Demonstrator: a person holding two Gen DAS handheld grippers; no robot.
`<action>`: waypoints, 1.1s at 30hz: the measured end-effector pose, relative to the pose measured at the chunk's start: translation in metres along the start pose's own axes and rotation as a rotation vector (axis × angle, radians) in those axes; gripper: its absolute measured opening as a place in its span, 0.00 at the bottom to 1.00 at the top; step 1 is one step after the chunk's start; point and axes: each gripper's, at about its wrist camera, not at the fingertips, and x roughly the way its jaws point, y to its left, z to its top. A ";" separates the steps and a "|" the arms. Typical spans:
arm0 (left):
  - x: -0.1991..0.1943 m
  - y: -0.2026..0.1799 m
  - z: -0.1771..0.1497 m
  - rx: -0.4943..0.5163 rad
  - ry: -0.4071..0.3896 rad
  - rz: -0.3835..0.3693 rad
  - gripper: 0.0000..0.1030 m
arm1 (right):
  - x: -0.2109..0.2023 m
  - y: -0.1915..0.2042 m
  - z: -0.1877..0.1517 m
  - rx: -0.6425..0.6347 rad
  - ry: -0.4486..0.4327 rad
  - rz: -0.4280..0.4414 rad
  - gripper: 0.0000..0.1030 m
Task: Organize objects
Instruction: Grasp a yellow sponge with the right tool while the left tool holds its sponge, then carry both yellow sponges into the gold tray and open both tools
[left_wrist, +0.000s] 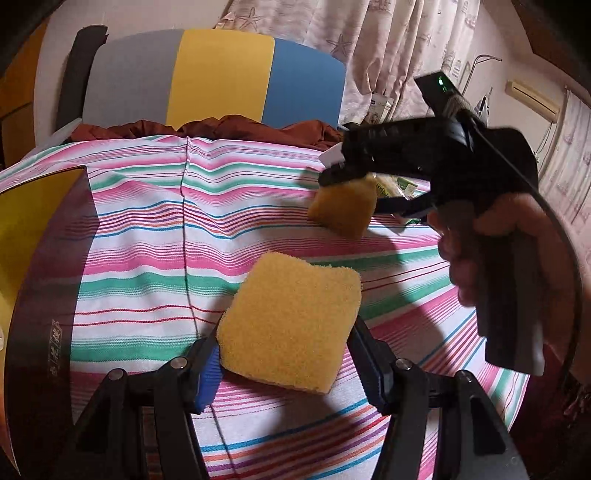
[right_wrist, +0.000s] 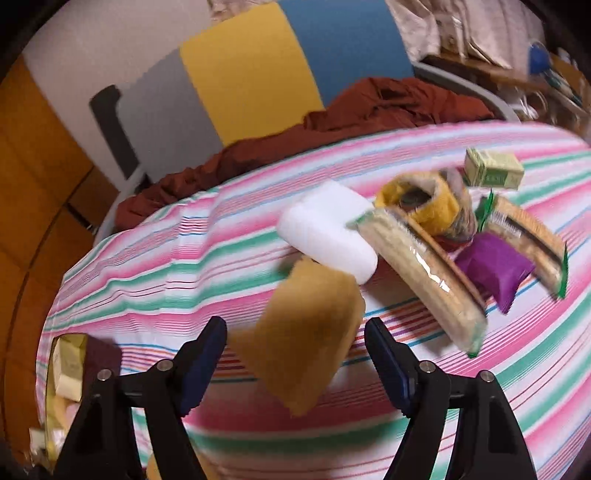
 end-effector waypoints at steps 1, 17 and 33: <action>-0.001 0.000 0.000 -0.001 -0.001 -0.002 0.61 | 0.000 -0.003 -0.002 0.001 0.004 0.005 0.62; -0.002 0.000 -0.002 -0.002 -0.003 -0.013 0.61 | -0.069 -0.017 -0.049 -0.202 0.082 0.100 0.52; -0.044 -0.022 0.002 0.038 -0.053 0.047 0.61 | -0.075 -0.025 -0.073 -0.241 0.050 0.132 0.52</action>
